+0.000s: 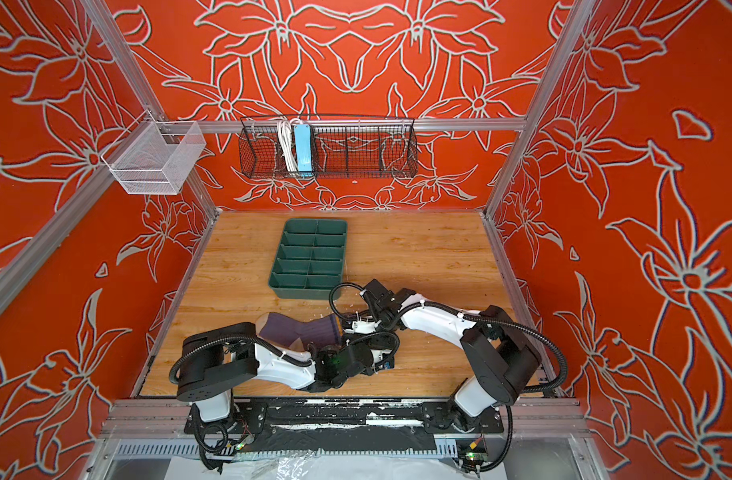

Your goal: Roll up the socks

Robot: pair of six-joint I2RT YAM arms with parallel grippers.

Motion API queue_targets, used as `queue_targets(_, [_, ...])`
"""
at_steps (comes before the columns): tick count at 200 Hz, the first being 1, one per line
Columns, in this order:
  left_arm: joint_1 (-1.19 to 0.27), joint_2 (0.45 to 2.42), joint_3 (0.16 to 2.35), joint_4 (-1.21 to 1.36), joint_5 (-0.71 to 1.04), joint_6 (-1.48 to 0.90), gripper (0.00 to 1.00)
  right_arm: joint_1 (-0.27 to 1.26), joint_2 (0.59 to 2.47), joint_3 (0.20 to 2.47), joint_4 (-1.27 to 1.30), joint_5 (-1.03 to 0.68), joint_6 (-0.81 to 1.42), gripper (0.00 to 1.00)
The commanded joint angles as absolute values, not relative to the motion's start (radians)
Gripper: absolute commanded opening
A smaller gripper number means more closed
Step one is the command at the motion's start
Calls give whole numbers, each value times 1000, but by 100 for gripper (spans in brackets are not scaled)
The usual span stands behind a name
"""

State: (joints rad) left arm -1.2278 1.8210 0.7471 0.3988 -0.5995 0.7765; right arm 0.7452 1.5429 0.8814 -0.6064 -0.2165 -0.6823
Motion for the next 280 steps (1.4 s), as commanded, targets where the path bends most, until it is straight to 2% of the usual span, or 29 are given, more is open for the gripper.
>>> queue_targets(1, [-1178,1852,788,268,-557,699,3,781,1521,830,-699,-318,-687,0])
queue_targets(9, [-1178,1849,801,231,-544,687,2,782,1499,825,-690,-305,-681,1])
queue_targets(49, [-1176,1827,807,133,-503,621,1,762,1336,772,-641,-245,-678,50])
queue_targets(65, [-1175,1837,808,107,-505,604,0,744,1266,754,-634,-231,-689,59])
queue_targets(85, [-1176,1839,808,77,-501,585,0,708,1173,733,-632,-189,-721,64])
queue_targets(109, [-1175,1836,813,32,-475,583,0,644,1059,693,-593,-95,-780,65])
queue_targets(128, [-1167,1834,848,-59,-395,579,0,570,970,632,-460,67,-818,70])
queue_targets(147, [-1150,1850,922,-212,-256,578,0,499,898,614,-301,250,-818,75])
queue_targets(187, [-1055,1921,1141,-535,54,491,0,396,751,702,-220,277,-724,76])
queue_targets(207, [-1005,2024,1307,-736,176,451,0,397,670,747,-290,201,-706,80])
queue_targets(227, [-962,2119,1424,-864,282,417,0,399,555,767,-409,4,-721,82])
queue_targets(246, [-940,2156,1451,-874,341,410,0,400,474,767,-546,-198,-748,82])
queue_targets(280, [-899,2205,1500,-908,404,412,0,436,530,742,-769,-265,-794,82])
